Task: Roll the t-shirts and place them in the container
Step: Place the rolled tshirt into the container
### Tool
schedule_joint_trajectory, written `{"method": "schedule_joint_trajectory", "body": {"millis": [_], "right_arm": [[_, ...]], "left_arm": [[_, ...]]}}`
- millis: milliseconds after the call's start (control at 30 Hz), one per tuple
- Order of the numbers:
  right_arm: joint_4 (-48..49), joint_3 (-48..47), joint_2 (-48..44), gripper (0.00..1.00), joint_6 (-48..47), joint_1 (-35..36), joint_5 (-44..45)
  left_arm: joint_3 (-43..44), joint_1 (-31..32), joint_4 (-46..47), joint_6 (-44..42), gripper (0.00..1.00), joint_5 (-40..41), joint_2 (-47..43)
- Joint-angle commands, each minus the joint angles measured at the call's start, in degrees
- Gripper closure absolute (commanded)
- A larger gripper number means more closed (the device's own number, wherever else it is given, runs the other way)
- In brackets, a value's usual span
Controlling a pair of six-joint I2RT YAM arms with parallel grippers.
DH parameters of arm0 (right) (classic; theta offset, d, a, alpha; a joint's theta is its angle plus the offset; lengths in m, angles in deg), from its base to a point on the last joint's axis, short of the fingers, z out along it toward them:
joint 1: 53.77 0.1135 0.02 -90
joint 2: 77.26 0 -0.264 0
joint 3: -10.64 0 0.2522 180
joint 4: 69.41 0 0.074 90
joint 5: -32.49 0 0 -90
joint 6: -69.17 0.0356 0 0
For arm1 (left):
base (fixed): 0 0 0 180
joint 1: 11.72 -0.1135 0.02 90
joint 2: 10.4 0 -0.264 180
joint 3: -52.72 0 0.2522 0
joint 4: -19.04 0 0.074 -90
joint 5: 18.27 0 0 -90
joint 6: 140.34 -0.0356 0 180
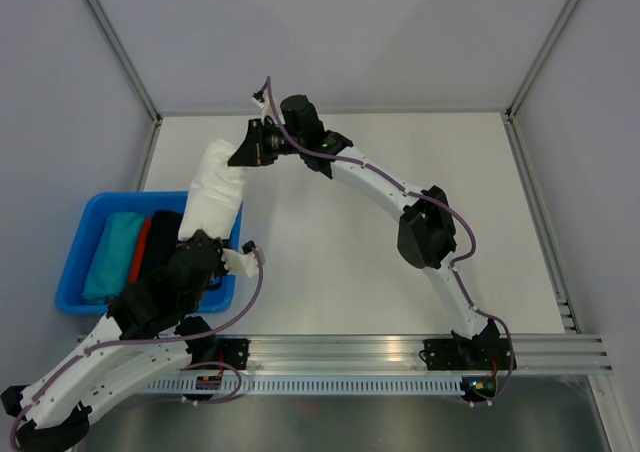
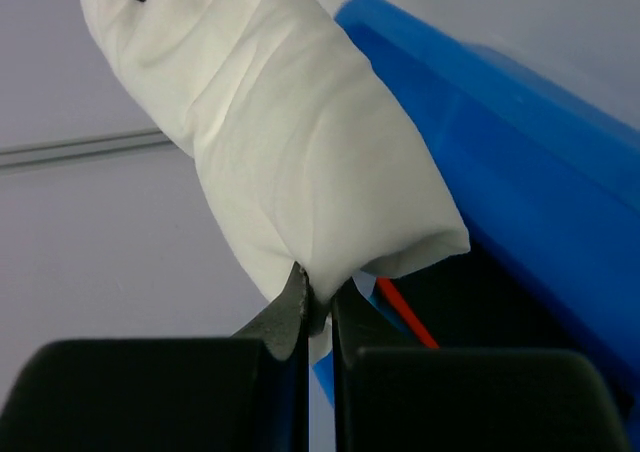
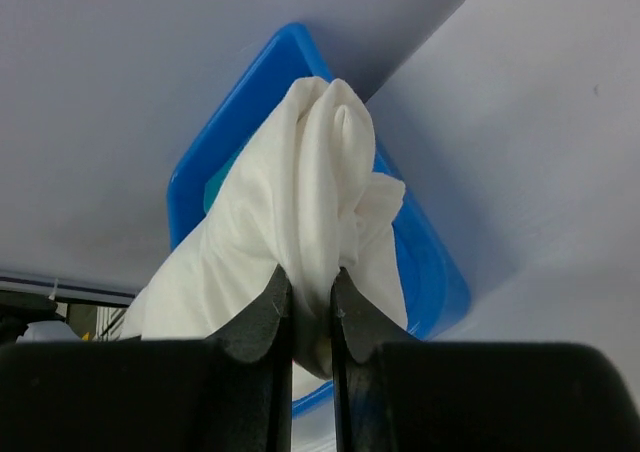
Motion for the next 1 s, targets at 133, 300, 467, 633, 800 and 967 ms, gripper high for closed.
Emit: {"method": "schedule_joint_trajectory", "body": {"millis": [133,300,467,633,800,967], "right_arm": [[0.57,-11.75,10.89,1.00,-0.12,8.01,2.33],[-4.18,-10.53,10.90,1.00,-4.26,10.30,5.04],[-7.62,-10.70,10.99,1.00,-11.73,12.32,10.76],[-8.67,-10.97,12.04,1.00,-14.63,13.82,17.17],[-10.17,-10.70,12.04,0.99,-16.75,14.43,23.16],[-11.13,-10.53,11.78,0.97,-17.71,14.61,25.44]], "left_arm": [[-2.73,0.31,-19.27,3.38,0.98,-4.28,-9.53],[-5.10,0.31,-27.00,7.51,0.98,-9.47,-12.26],[-11.33,0.31,-27.28,6.29,0.98,-10.88,-15.78],[-14.06,0.31,-29.03,4.97,0.98,-11.59,-20.17],[-17.05,0.31,-29.56,4.62,0.98,-13.52,-21.41],[-16.18,0.31,-29.13,6.38,0.98,-18.62,-17.28]]}}
